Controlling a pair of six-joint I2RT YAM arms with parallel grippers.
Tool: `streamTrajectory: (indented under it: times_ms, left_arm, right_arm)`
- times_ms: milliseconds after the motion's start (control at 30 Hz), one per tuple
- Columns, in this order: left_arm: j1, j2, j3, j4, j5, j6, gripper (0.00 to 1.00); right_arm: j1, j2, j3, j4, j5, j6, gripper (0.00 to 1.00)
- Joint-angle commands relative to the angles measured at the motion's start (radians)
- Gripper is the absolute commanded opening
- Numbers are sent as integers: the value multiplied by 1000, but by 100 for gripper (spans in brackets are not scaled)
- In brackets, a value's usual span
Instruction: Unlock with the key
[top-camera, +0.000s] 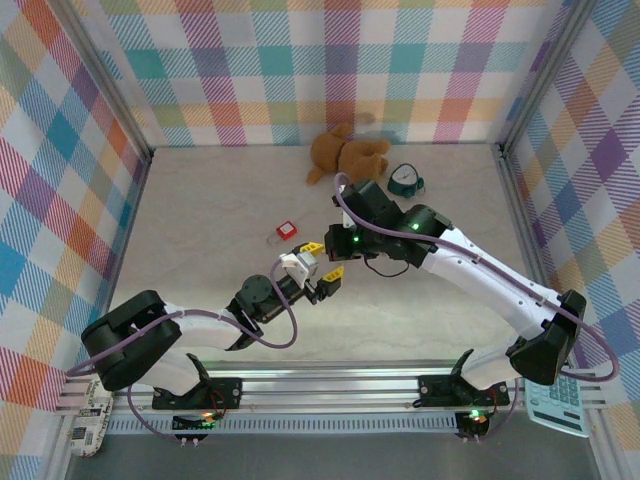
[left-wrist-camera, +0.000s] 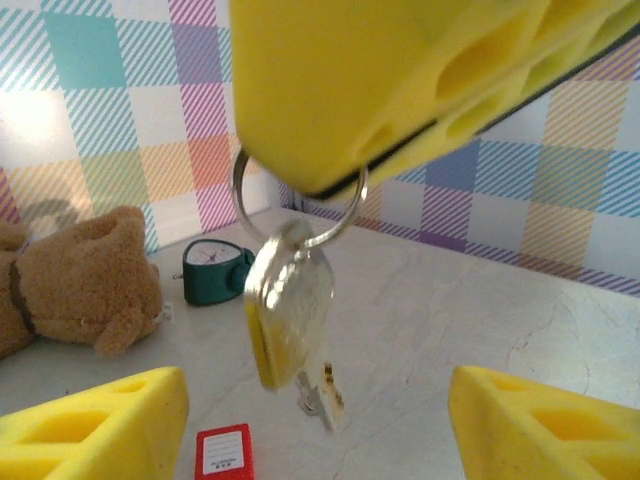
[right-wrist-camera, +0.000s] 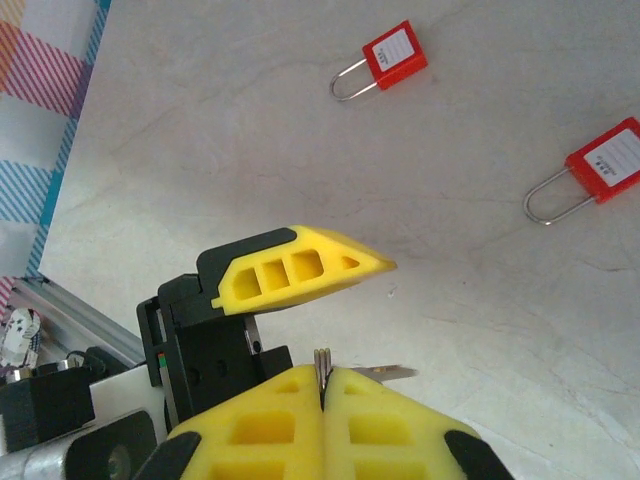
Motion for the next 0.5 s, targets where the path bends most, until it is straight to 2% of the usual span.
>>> streamTrajectory:
  times_ms: [0, 200, 467]
  left_arm:
    - [-9, 2, 1, 78, 9, -3, 63]
    - [-8, 15, 8, 83, 5, 1, 56]
    - [-7, 8, 0, 83, 12, -2, 36]
  right_arm:
    - [5, -22, -9, 34, -39, 30, 0]
    - [5, -29, -19, 56, -70, 46, 0]
    - [5, -45, -34, 62, -49, 58, 0]
